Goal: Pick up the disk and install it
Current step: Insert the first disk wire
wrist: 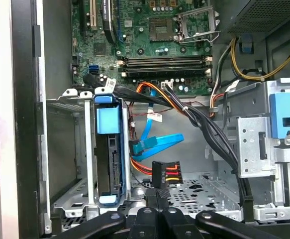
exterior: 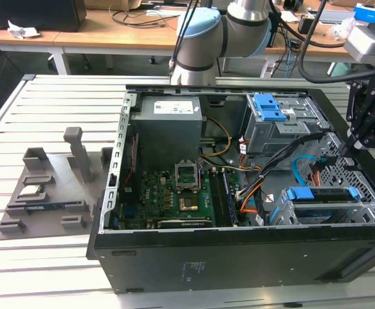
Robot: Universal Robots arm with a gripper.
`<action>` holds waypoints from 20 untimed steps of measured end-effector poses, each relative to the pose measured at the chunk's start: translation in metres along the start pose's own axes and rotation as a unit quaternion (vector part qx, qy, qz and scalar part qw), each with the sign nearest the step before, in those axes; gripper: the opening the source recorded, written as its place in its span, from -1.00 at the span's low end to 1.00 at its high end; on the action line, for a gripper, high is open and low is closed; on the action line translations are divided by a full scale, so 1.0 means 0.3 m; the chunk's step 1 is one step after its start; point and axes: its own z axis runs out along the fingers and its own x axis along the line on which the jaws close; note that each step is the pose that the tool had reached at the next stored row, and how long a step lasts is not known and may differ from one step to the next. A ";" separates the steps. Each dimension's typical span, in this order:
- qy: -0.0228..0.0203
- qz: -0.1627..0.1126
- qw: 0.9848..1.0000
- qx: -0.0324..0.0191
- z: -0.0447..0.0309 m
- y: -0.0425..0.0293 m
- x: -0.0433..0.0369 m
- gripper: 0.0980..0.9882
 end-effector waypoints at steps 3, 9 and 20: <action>0.000 0.000 1.000 0.000 0.004 0.001 -0.008 -0.98; 0.000 0.000 1.000 0.000 0.005 0.001 -0.008 -0.98; 0.000 0.000 1.000 0.000 0.009 0.003 -0.024 -0.41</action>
